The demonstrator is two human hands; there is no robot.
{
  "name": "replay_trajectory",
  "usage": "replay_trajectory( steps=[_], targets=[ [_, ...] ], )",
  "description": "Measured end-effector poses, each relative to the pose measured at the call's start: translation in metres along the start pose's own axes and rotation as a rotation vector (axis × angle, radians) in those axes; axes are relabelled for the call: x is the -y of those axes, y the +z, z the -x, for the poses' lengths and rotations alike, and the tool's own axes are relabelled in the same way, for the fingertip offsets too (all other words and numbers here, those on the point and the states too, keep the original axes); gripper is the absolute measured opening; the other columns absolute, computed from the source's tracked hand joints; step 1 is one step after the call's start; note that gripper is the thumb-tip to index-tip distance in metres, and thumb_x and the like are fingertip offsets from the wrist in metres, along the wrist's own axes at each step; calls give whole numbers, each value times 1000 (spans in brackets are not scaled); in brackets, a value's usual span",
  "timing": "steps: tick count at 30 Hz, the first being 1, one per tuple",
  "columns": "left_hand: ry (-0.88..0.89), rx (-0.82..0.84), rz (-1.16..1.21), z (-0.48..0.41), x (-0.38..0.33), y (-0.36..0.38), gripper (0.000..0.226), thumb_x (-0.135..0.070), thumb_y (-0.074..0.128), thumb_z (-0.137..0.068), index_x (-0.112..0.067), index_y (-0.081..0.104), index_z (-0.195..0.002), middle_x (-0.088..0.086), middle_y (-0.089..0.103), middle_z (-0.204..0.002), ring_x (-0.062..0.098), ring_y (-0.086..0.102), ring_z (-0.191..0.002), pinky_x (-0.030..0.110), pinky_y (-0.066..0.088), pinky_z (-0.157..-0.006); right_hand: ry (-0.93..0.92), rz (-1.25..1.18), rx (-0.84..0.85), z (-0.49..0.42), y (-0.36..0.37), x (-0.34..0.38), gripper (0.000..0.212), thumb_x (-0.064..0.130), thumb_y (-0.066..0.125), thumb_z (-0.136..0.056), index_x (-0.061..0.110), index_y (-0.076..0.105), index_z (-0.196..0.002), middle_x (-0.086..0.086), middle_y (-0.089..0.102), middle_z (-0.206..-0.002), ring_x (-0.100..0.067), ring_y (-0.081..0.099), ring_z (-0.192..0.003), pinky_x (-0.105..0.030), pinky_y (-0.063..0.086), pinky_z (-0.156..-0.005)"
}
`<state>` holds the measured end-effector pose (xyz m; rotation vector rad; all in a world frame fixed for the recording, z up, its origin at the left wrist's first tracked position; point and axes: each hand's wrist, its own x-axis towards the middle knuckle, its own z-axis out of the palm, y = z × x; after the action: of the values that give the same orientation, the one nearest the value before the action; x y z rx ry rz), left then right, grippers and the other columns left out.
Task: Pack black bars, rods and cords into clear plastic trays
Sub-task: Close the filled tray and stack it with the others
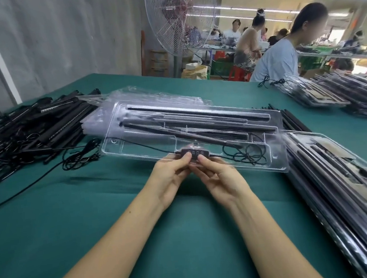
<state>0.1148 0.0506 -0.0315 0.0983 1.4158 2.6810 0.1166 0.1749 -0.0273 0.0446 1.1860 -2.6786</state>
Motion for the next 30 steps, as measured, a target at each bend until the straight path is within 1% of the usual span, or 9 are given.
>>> replay_trajectory(
  steps=[5, 8, 11, 16, 20, 22, 24, 27, 30],
  targets=[
    [-46, -53, 172, -1, 5, 2, 19, -14, 58, -84, -2, 64, -96, 10, 71, -83, 15, 68, -72, 20, 55, -68, 47, 45, 4, 1, -1, -1, 19, -4, 66, -64, -1, 66, -82, -11, 72, -78, -19, 70, -69, -26, 58, -67],
    [-124, -144, 308, 0, 5, 7, 20, -18, 63, -79, -1, 71, -72, 13, 70, -74, 17, 68, -65, 21, 56, -60, 86, 79, 16, 3, 2, -5, 16, -7, 65, -69, 2, 67, -82, -9, 71, -78, -18, 69, -69, -27, 58, -67],
    [-115, -229, 359, 0, 8, 8, 38, -11, 58, -88, -5, 70, -52, 11, 68, -63, 15, 66, -54, 20, 53, -51, 98, 72, -17, 5, 10, -12, 17, -8, 58, -79, 8, 65, -80, -6, 70, -74, -14, 68, -66, -23, 55, -65],
    [-138, -252, 355, 3, 9, 17, 8, -4, 56, -88, 0, 62, -84, 14, 65, -78, 19, 64, -67, 23, 57, -58, 36, -143, -139, 3, 21, -25, 14, -5, 58, -83, 8, 59, -79, -10, 62, -79, -20, 61, -74, -29, 49, -76],
    [-93, -242, 371, 5, 15, 23, 38, 4, 55, -87, -7, 70, -54, 7, 67, -59, 13, 66, -53, 21, 53, -49, -29, -304, -263, 1, 28, -31, 14, -7, 61, -82, 3, 58, -92, -19, 60, -94, -30, 59, -82, -38, 50, -86],
    [-77, -274, 382, 6, 16, 25, 41, 8, 57, -85, -7, 69, -49, 6, 66, -57, 13, 66, -51, 21, 54, -49, -28, -345, -298, 1, 29, -31, 23, -6, 62, -81, 2, 57, -102, -23, 58, -103, -34, 58, -90, -42, 49, -91],
    [-74, -300, 375, 5, 18, 25, 34, 9, 57, -85, -3, 68, -55, 6, 66, -57, 13, 65, -52, 21, 55, -52, -26, -343, -327, 2, 29, -31, 24, -6, 61, -82, 0, 56, -104, -26, 58, -107, -34, 58, -92, -43, 50, -91],
    [-73, -314, 325, 6, 19, 29, 13, 7, 58, -85, 0, 63, -75, 9, 65, -67, 15, 64, -61, 22, 56, -60, -46, -302, -393, 3, 29, -29, 12, -9, 63, -80, -1, 59, -88, -20, 60, -92, -29, 59, -80, -37, 51, -83],
    [-78, -333, 295, 6, 20, 30, 9, 5, 59, -85, 1, 62, -79, 9, 63, -71, 17, 61, -65, 23, 55, -61, -32, -295, -411, 2, 28, -28, 16, -8, 63, -80, 2, 58, -91, -17, 59, -93, -29, 58, -88, -38, 49, -90]
  ],
)
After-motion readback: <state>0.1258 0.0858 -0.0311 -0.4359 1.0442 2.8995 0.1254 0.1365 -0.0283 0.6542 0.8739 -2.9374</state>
